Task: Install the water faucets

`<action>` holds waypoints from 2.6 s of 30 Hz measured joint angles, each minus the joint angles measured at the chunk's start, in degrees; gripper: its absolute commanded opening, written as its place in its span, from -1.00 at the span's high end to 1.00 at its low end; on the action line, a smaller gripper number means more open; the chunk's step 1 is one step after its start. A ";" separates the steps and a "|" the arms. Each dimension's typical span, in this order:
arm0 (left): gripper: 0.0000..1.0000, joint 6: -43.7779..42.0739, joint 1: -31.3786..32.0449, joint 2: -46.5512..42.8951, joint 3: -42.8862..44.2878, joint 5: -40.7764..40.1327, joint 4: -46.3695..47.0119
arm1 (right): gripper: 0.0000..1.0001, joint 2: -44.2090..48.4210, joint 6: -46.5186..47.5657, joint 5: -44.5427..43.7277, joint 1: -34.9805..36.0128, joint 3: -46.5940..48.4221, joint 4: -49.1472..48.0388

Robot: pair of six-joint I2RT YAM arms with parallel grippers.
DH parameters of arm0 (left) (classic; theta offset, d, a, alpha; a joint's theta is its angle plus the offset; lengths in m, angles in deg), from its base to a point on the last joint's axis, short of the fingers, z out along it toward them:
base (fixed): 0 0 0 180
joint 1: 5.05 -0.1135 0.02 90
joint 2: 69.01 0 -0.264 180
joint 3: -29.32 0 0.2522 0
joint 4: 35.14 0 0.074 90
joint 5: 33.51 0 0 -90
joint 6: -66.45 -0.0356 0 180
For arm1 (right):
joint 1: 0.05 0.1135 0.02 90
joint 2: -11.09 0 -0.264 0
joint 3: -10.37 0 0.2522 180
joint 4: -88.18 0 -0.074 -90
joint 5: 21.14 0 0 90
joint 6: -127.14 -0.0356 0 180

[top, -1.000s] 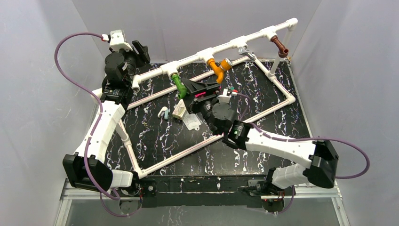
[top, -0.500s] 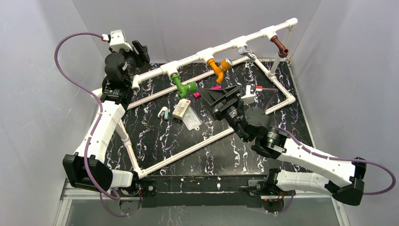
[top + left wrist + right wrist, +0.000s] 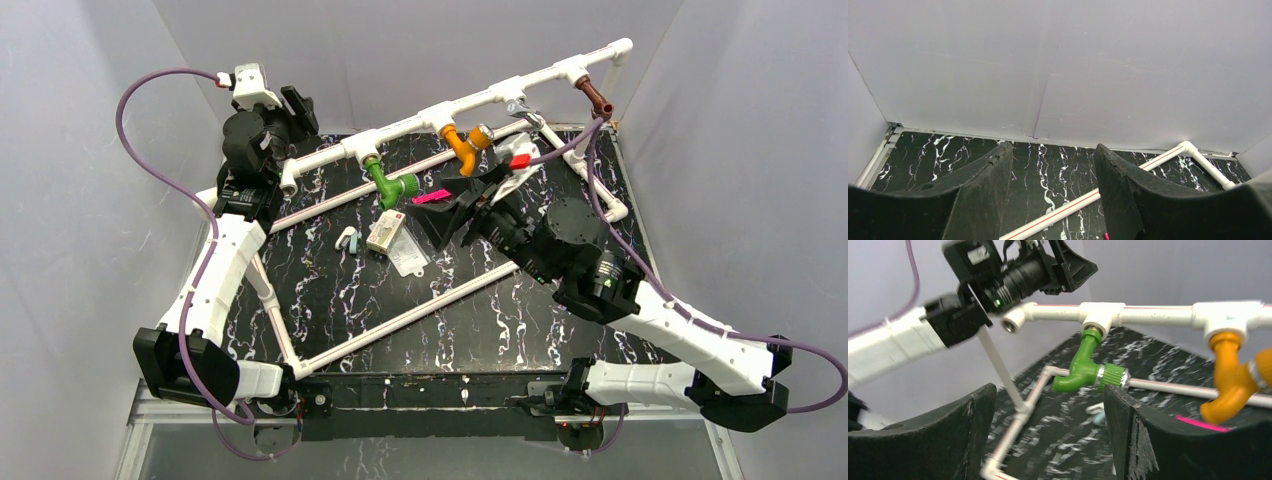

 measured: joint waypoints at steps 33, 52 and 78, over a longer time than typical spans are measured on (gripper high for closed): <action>-0.16 -0.02 0.00 0.02 0.00 0.00 -0.02 | -0.79 -15.08 97.96 -6.45 10.14 -11.74 -26.32; -0.16 -0.07 0.00 0.07 0.00 -0.02 0.00 | -0.55 -19.63 96.78 -6.34 5.20 -11.52 -30.42; -0.16 -0.46 -0.02 0.22 0.02 -0.04 0.26 | 0.97 -23.87 91.82 -6.49 3.65 -9.03 -33.86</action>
